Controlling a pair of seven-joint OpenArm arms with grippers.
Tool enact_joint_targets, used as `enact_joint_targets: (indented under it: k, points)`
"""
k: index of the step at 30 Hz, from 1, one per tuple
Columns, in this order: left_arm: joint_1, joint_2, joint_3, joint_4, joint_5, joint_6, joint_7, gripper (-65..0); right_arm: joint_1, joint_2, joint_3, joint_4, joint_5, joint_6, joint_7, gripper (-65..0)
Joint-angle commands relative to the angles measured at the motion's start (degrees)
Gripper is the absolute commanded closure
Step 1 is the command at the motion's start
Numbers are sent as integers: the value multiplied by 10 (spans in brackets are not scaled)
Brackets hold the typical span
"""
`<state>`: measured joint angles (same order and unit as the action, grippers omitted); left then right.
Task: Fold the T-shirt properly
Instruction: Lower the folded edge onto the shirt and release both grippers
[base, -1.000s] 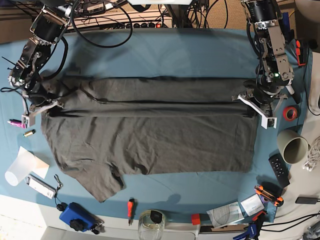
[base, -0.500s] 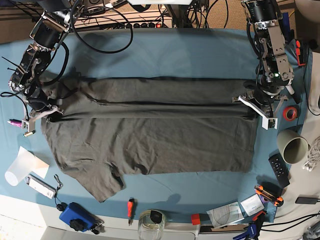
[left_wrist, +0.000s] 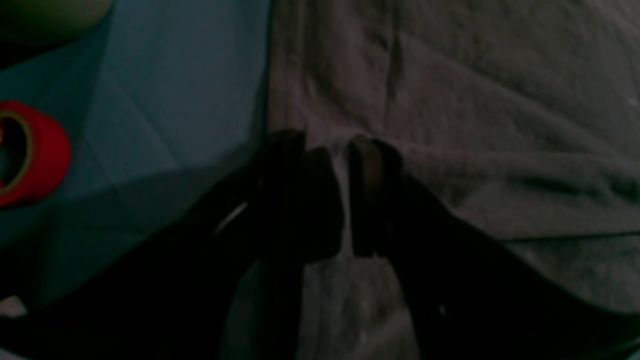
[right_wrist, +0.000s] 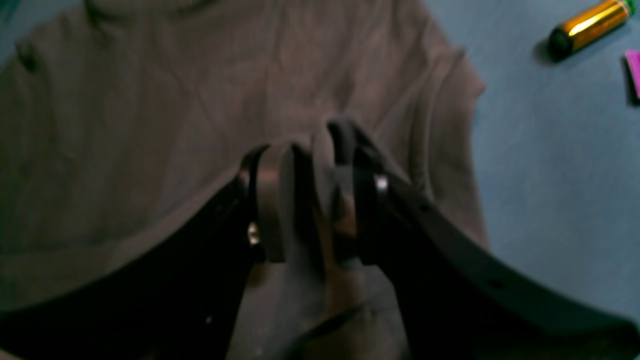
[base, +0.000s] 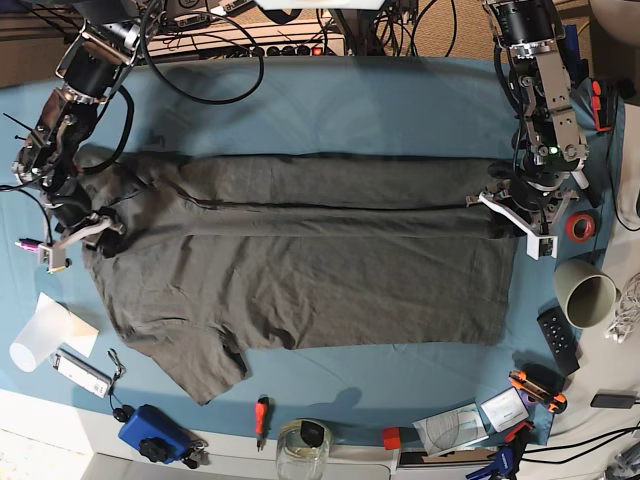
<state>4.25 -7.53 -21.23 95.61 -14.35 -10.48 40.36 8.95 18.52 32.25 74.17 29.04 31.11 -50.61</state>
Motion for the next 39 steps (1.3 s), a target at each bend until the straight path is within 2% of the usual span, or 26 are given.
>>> enact_joint_targets:
  k: [1,4,7,11,19,24,29,33,39]
  points:
    - [-13,-8,-3,10,-2,0,-15,-228,19,15,11,12,12,1,8,-206]
    - [-26,-9,-3,14,-2,0,-6,-228,35,15,37,20,20,1,-23,-206]
    - [-42,-13,-3,27,-2,0,51,-228,44,15,68,31,73,2,-70,-206]
    - [-45,-12,-3,53,-2,0,88,-228,44,15,106,42,126,27,-102,-206]
    - [-46,-12,-3,56,-4,0,73,-228,44,21,124,42,127,27,-107,-206]
    - [-39,-12,-3,56,-4,0,108,-230,44,34,124,42,116,27,-124,-206]
    - [-21,-12,-3,57,-4,2,141,-297,43,52,124,42,117,24,-139,-206]
    - [-14,-12,-3,57,-9,2,142,-297,42,63,124,42,116,20,-148,-206]
    - [2,-12,-3,57,-13,2,157,-297,29,61,124,41,114,16,-201,-206]
